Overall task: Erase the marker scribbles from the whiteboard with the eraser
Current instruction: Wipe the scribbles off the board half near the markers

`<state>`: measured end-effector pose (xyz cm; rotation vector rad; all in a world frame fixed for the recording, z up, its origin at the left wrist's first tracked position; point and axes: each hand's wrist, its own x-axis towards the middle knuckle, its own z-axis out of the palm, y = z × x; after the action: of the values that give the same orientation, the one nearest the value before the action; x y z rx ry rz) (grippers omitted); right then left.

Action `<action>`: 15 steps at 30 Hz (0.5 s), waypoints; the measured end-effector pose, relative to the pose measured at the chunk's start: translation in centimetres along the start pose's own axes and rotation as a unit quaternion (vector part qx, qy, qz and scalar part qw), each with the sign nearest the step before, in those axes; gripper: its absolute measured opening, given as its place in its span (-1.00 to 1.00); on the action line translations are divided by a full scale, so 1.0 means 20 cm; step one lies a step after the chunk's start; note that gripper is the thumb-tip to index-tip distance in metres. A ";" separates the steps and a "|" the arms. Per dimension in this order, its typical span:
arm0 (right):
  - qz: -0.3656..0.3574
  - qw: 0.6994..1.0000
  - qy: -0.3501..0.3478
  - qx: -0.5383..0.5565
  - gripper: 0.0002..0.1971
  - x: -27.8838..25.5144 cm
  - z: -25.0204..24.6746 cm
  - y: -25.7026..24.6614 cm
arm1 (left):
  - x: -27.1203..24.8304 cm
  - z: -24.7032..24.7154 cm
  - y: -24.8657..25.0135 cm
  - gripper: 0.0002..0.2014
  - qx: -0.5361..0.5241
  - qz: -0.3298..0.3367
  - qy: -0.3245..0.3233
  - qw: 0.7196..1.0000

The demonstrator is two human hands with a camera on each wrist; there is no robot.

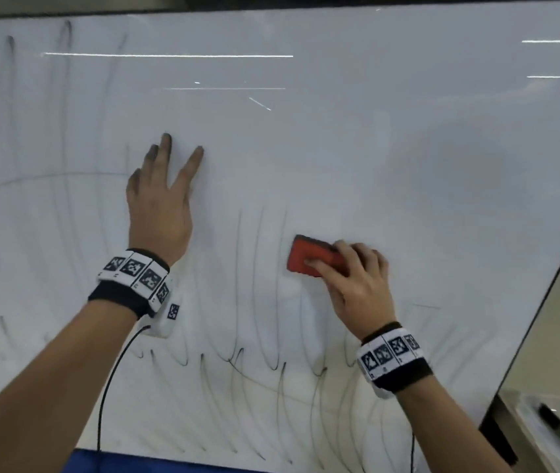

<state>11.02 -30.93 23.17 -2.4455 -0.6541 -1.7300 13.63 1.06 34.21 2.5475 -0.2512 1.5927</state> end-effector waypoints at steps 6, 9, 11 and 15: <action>0.316 0.917 0.233 0.073 -0.55 0.34 -0.16 0.27 | 0.00 0.01 -0.07 -0.29 -0.009 0.021 0.011 1.000; 0.248 0.947 0.192 0.065 -0.57 0.28 -0.05 0.09 | -0.01 0.00 -0.08 -0.11 0.007 0.017 -0.009 1.000; 0.065 0.995 0.049 0.053 -0.61 0.10 0.07 -0.10 | -0.01 0.00 -0.08 0.00 0.019 0.016 -0.023 0.999; -0.081 0.992 -0.096 0.026 -0.55 -0.01 0.09 -0.18 | -0.01 0.00 -0.10 0.06 0.027 0.023 -0.029 0.999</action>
<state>11.22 -27.11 21.72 -2.6089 -0.9301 -1.5157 13.91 3.13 34.06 2.6508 -0.2781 1.5644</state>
